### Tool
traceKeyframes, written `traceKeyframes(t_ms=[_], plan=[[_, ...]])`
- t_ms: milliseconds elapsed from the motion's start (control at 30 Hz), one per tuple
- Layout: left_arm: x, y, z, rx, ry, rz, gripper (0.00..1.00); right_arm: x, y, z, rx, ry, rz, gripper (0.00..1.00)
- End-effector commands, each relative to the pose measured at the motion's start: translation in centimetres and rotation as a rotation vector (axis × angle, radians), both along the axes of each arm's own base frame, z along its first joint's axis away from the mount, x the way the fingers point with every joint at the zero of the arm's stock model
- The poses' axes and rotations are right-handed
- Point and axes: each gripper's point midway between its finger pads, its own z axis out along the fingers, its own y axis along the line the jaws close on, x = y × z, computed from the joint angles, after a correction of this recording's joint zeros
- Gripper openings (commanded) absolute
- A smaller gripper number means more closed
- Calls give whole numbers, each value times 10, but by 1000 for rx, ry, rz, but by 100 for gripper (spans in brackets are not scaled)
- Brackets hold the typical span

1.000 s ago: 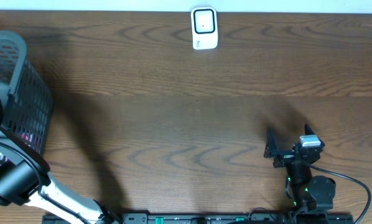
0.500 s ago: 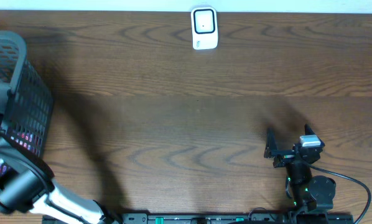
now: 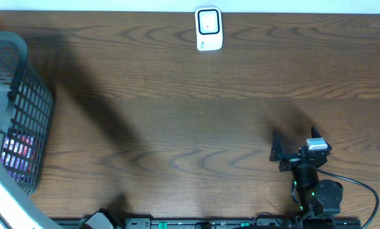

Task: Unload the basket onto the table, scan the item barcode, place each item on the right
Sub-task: 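Carry the tissue pack to the scanner and drop it on table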

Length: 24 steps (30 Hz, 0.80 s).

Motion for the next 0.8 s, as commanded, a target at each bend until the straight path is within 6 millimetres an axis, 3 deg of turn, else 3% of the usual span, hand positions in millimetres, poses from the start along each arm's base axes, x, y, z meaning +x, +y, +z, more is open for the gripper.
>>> traceKeyframes(t_ms=[0, 133, 233, 433, 600, 767], plan=[[42, -120, 28, -146, -161, -505, 7, 0, -1, 0, 11, 0, -6, 99], [57, -217, 20, 29, -118, -844, 7, 0, -1, 0, 11, 0, -6, 99], [55, -271, -6, 217, -7, -1007, 7, 0, -1, 0, 11, 0, -6, 99], [55, -340, -81, 516, 304, -1114, 7, 0, -1, 0, 11, 0, -6, 99], [53, -406, -148, 552, 447, -1277, 7, 0, -1, 0, 11, 0, -6, 99], [58, -447, -218, 546, 571, -1354, 8, 0, -1, 0, 11, 0, -6, 99]])
